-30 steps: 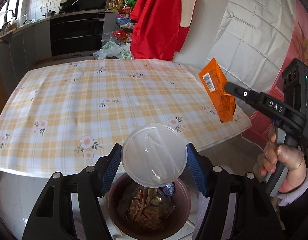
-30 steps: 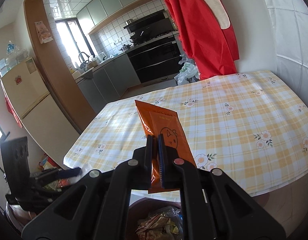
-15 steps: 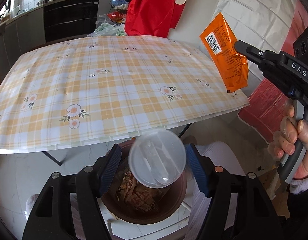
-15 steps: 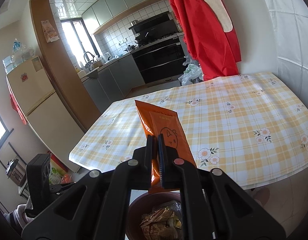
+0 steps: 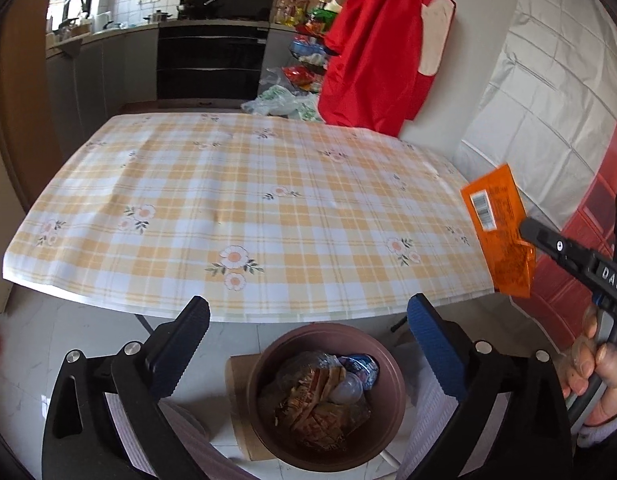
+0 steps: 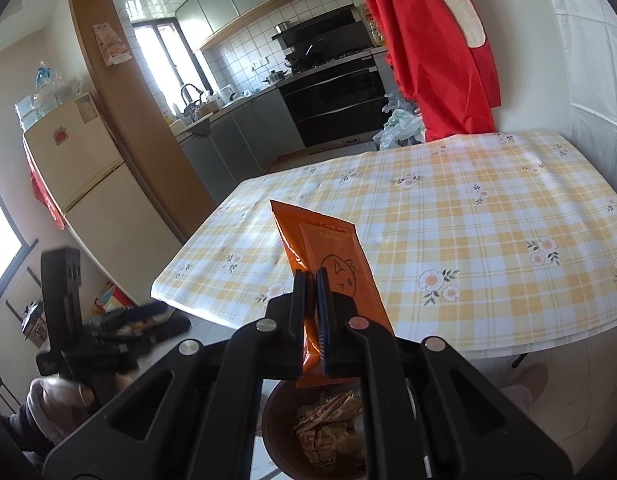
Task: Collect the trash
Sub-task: 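Carry both items over the bin and open both tools to drop them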
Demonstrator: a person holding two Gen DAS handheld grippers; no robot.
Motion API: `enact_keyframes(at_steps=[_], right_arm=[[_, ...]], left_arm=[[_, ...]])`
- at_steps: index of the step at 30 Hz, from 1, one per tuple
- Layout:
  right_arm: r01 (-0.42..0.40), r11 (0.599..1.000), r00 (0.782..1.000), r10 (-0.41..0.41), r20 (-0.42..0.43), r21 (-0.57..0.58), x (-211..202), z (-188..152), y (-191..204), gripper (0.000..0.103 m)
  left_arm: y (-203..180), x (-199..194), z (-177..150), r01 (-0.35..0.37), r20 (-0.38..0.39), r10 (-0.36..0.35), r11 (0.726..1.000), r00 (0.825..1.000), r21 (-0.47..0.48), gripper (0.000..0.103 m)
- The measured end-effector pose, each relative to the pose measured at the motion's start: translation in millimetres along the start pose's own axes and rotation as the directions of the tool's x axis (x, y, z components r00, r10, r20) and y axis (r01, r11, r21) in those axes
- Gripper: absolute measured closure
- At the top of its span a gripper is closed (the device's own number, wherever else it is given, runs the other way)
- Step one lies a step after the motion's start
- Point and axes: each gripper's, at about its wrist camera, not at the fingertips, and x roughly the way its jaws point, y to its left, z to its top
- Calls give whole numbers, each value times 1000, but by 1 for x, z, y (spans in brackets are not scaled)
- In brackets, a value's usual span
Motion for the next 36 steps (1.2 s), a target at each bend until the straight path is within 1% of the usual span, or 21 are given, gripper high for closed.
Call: enact_keyframes(at_steps=[4, 10, 13, 17, 19, 21, 23, 25, 27, 28, 29, 30, 31, 33, 34, 36], right_arm=[[-11, 1000, 999, 11, -42, -10, 4, -12, 11, 93], [-25, 999, 991, 21, -131, -29, 19, -35, 26, 93], [-26, 999, 983, 21, -184, -21, 30, -47, 28, 93], [-21, 1000, 969, 21, -246, 2, 44, -58, 25, 92], [-19, 1000, 964, 22, -265, 13, 49, -61, 23, 89], [-16, 1000, 961, 21, -274, 22, 52, -63, 20, 88], [-10, 1000, 960, 17, -280, 27, 54, -65, 19, 77], [-6, 999, 959, 16, -284, 37, 55, -65, 17, 74], [16, 999, 959, -3, -285, 43, 56, -64, 14, 60], [32, 998, 959, -18, -284, 45, 55, -64, 12, 40], [52, 997, 960, -36, -277, 48, 54, -63, 11, 23], [68, 997, 961, -53, -270, 48, 53, -62, 9, 18], [79, 996, 962, -65, -264, 44, 52, -61, 9, 14], [101, 995, 961, -94, -259, 16, 51, -59, 11, 11], [112, 994, 960, -108, -258, 0, 50, -57, 13, 8], [127, 992, 960, -129, -250, -25, 49, -54, 16, 6]], left_arm=[[14, -22, 9, -53, 66, 54, 998, 996, -23, 6], [26, -38, 11, -93, 120, 97, 995, 988, -38, 6], [28, -38, 9, -106, 120, 110, 994, 987, -37, 6], [32, -33, 6, -101, 106, 105, 994, 989, -46, 6], [33, -29, 4, -101, 96, 105, 994, 990, -48, 6], [34, -25, 3, -100, 89, 104, 994, 991, -48, 6], [35, -23, 3, -101, 83, 105, 994, 991, -49, 6], [35, -22, 2, -98, 81, 102, 994, 991, -49, 6], [35, -22, 1, -98, 80, 101, 994, 992, -46, 6], [35, -22, 1, -98, 80, 102, 994, 992, -44, 6], [35, -23, 1, -100, 81, 103, 994, 991, -42, 6], [34, -23, 1, -100, 82, 103, 994, 991, -40, 6], [34, -23, 1, -100, 83, 103, 994, 991, -39, 6], [33, -23, 1, -101, 84, 104, 994, 991, -38, 6], [33, -24, 1, -102, 84, 105, 994, 991, -37, 6], [32, -24, 2, -105, 86, 107, 994, 991, -31, 6]])
